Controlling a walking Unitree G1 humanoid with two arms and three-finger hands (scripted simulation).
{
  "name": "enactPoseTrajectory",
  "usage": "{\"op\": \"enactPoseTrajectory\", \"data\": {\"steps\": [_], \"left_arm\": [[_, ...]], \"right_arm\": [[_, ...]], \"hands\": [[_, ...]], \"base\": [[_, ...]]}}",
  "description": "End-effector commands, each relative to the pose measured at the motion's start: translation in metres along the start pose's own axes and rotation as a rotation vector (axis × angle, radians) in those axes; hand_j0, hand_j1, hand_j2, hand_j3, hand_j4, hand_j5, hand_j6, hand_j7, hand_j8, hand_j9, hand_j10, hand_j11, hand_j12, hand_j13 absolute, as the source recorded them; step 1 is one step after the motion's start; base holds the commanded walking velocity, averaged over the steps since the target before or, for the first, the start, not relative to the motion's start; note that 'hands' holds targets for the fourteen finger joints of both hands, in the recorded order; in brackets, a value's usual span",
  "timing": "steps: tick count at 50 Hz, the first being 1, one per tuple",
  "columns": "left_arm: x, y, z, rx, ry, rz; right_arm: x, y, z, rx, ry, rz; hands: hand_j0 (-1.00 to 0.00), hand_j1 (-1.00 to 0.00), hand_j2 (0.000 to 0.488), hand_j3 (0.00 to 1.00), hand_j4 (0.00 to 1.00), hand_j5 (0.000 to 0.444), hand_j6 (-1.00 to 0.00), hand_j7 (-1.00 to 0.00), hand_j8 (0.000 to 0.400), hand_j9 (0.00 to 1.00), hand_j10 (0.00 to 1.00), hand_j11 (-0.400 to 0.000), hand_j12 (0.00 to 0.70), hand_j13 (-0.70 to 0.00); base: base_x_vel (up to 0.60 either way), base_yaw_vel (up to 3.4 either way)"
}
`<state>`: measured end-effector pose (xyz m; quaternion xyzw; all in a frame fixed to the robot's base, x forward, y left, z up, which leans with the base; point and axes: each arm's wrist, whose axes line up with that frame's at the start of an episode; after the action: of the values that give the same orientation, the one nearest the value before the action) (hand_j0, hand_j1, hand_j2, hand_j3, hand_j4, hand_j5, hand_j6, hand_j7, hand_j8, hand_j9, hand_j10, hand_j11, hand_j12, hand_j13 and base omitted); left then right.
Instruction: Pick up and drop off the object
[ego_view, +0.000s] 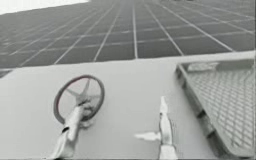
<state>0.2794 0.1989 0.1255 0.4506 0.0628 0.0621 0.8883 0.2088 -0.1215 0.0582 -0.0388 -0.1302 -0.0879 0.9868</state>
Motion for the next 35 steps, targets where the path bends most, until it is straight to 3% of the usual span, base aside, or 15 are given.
{"op": "enactPoseTrajectory", "data": {"steps": [1, 9, 13, 14, 15, 16, 20, 24, 27, 29, 30, 31, 32, 33, 35], "left_arm": [[-0.019, 0.026, 0.046, -0.503, -0.057, -0.069], [-0.025, 0.085, 0.135, -1.282, -0.097, -0.466], [-0.029, 0.108, 0.156, -1.251, -0.017, -0.597], [-0.032, 0.112, 0.183, -1.219, 0.025, -0.569], [-0.029, 0.118, 0.181, -1.186, 0.038, -0.628], [-0.079, 0.050, 0.042, -1.806, -0.261, -0.476], [-0.080, 0.043, 0.050, -1.815, -0.256, -0.509], [-0.083, 0.041, 0.063, -1.811, -0.264, -0.538], [-0.082, 0.027, 0.065, -1.807, -0.249, -0.562], [-0.087, 0.035, 0.070, -1.818, -0.241, -0.559], [-0.088, 0.037, 0.070, -1.814, -0.249, -0.556], [-0.082, 0.029, 0.066, -1.816, -0.237, -0.574], [-0.087, 0.027, 0.064, -1.817, -0.235, -0.568], [-0.082, 0.033, 0.074, -1.809, -0.236, -0.572], [-0.091, 0.026, 0.073, -1.813, -0.230, -0.568]], "right_arm": [[-0.004, 0.000, -0.007, -0.018, 0.027, -0.003], [0.009, 0.026, -0.018, -0.080, -0.006, 0.078], [0.013, 0.055, -0.020, -0.080, -0.058, 0.152], [0.013, 0.061, -0.018, -0.079, -0.067, 0.172], [0.013, 0.064, -0.020, -0.057, -0.060, 0.196], [-0.021, 0.151, 0.012, 0.489, 0.233, -0.173], [-0.002, 0.218, -0.025, 0.286, -0.031, -0.335], [0.063, 0.183, -0.051, -0.188, -0.507, -0.427], [0.075, 0.208, -0.012, -0.085, -0.621, -0.401], [0.081, 0.187, -0.009, -0.210, -0.648, -0.276], [0.085, 0.184, -0.011, -0.168, -0.641, -0.247], [0.087, 0.187, -0.013, -0.125, -0.656, -0.252], [0.092, 0.193, -0.015, -0.087, -0.646, -0.274], [0.092, 0.187, -0.015, -0.070, -0.629, -0.284], [0.085, 0.171, -0.012, -0.050, -0.569, -0.272]], "hands": [[-1.00, -1.00, 0.000, 0.00, 0.00, 0.000, -1.00, -1.00, 0.400, 0.00, 0.00, 0.000, 0.700, 0.000], [-1.00, -1.00, 0.000, 0.00, 0.00, 0.000, -1.00, -1.00, 0.400, 0.00, 0.00, 0.000, 0.700, 0.000], [-1.00, -1.00, 0.000, 0.00, 0.00, 0.000, -1.00, -1.00, 0.400, 0.00, 0.00, 0.000, 0.700, 0.000], [-1.00, -1.00, 0.000, 0.00, 0.00, 0.000, -1.00, -1.00, 0.400, 0.00, 0.00, 0.000, 0.700, 0.000], [-1.00, -1.00, 0.000, 0.00, 0.00, 0.000, -1.00, -1.00, 0.400, 0.00, 0.00, 0.000, 0.700, 0.000], [-1.00, -1.00, 0.000, 0.00, 0.00, 0.000, -1.00, -1.00, 0.400, 0.00, 0.00, 0.000, 0.700, 0.000], [-1.00, -1.00, 0.000, 0.00, 0.00, 0.000, -1.00, -1.00, 0.400, 0.00, 0.00, 0.000, 0.700, 0.000], [-1.00, -1.00, 0.000, 0.00, 0.00, 0.000, -1.00, -1.00, 0.400, 0.00, 0.00, 0.000, 0.700, 0.000], [-1.00, -1.00, 0.000, 0.00, 0.00, 0.000, -1.00, -1.00, 0.400, 0.00, 0.00, 0.000, 0.700, 0.000], [-1.00, -1.00, 0.000, 0.00, 0.00, 0.000, -1.00, -1.00, 0.400, 0.00, 0.00, 0.000, 0.700, 0.000], [-1.00, -1.00, 0.000, 0.00, 0.16, 0.078, -1.00, -1.00, 0.400, 0.00, 0.16, -0.063, 0.700, -0.110], [-1.00, -1.00, 0.000, 0.00, 0.65, 0.323, -1.00, -1.00, 0.400, 0.00, 0.65, -0.259, 0.700, -0.453], [-1.00, -1.00, 0.000, 0.11, 1.00, 0.444, -1.00, -1.00, 0.400, 0.11, 1.00, -0.400, 0.700, -0.700], [-1.00, -1.00, 0.000, 0.93, 1.00, 0.034, -1.00, -1.00, 0.400, 0.93, 1.00, -0.400, 0.700, -0.700], [-1.00, -1.00, 0.000, 1.00, 1.00, 0.000, -1.00, -1.00, 0.400, 1.00, 1.00, -0.400, 0.700, -0.700]], "base": [[0.00, 0.00], [0.00, 0.00], [0.00, 0.00], [0.00, 0.00], [0.00, 0.00], [0.00, 0.00], [0.00, 0.00], [0.00, 0.00], [0.00, 0.00], [0.00, 0.00], [0.00, 0.00], [0.00, 0.00], [0.00, 0.00], [0.00, 0.00], [0.00, 0.00]]}}
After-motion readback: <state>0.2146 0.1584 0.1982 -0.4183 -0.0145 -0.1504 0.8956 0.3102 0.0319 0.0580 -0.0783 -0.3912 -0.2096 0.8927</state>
